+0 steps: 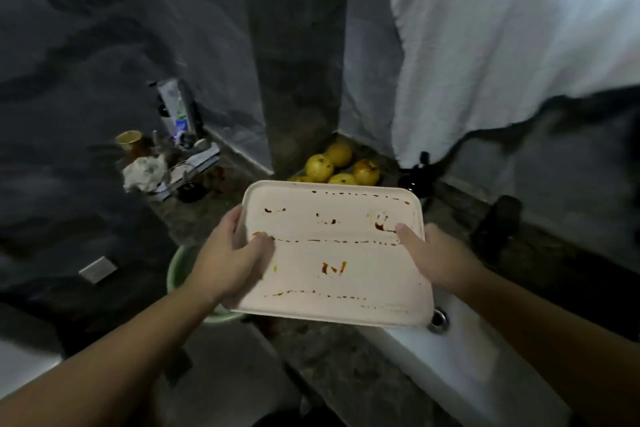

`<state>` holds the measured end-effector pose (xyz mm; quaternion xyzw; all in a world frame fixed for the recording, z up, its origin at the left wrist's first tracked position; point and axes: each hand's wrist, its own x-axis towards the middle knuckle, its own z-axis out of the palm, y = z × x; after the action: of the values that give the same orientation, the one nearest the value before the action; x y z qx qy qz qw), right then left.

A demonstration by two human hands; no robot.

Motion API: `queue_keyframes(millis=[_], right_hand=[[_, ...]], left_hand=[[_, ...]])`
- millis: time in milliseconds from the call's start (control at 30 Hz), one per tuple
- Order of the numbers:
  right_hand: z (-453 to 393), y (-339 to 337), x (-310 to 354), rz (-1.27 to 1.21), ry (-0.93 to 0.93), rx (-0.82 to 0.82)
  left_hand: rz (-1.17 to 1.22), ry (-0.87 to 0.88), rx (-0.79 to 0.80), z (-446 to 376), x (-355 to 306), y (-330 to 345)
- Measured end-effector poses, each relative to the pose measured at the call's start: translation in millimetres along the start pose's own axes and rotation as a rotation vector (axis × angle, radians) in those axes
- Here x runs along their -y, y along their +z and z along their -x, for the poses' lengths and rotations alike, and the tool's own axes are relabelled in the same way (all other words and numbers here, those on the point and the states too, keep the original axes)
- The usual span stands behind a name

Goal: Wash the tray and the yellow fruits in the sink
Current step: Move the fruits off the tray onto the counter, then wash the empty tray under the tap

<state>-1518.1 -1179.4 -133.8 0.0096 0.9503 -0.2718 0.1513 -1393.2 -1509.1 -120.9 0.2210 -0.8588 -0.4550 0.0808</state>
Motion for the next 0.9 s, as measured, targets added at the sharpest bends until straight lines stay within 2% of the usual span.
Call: queue_keyframes(millis=[67, 133, 267, 300, 400, 467, 533, 600, 733, 800, 900], right_hand=[[10.5, -6.5, -39.2, -0.033, 0.112, 0.001], [23.0, -3.7, -73.4, -0.174, 0.204, 0.000], [53.0, 10.8, -115.5, -0.729, 0.219, 0.123], [58.8, 15.6, -121.0, -0.761, 0.248, 0.109], [66.0, 27.4, -129.8, -0.582, 0.322, -0.048], [72.8, 29.0, -131.6, -0.491, 0.354, -0.092], [82.4, 29.2, -134.0, -0.447, 0.394, -0.092], [89.7, 37.2, -144.4, -0.412, 0.435, -0.016], [91.9, 55.7, -172.9, -0.442, 0.509, 0.021], [87.3, 58.9, -184.7, -0.473, 0.485, 0.008], [71.3, 62.0, -202.4, -0.643, 0.463, -0.100]], left_hand=[[0.035, 0.035, 0.093, 2.5, -13.8, 29.9], [0.039, 0.068, 0.194, 1.7, -19.2, 57.8], [0.038, 0.094, 0.316, -10.0, -16.9, 107.8], [0.041, 0.098, 0.344, -14.7, -15.1, 118.8], [0.067, 0.088, 0.403, -32.5, -5.4, 146.6], [0.063, 0.091, 0.406, -39.3, 0.6, 154.5], [0.062, 0.067, 0.450, -42.3, 6.3, 158.5], [0.049, 0.047, 0.507, -41.6, 11.3, 160.8], [0.003, 0.055, 0.529, -33.5, 10.1, 172.9], [-0.015, 0.025, 0.518, -30.8, 4.8, 184.3], [0.022, -0.017, 0.515, -30.8, -2.9, 204.4]])
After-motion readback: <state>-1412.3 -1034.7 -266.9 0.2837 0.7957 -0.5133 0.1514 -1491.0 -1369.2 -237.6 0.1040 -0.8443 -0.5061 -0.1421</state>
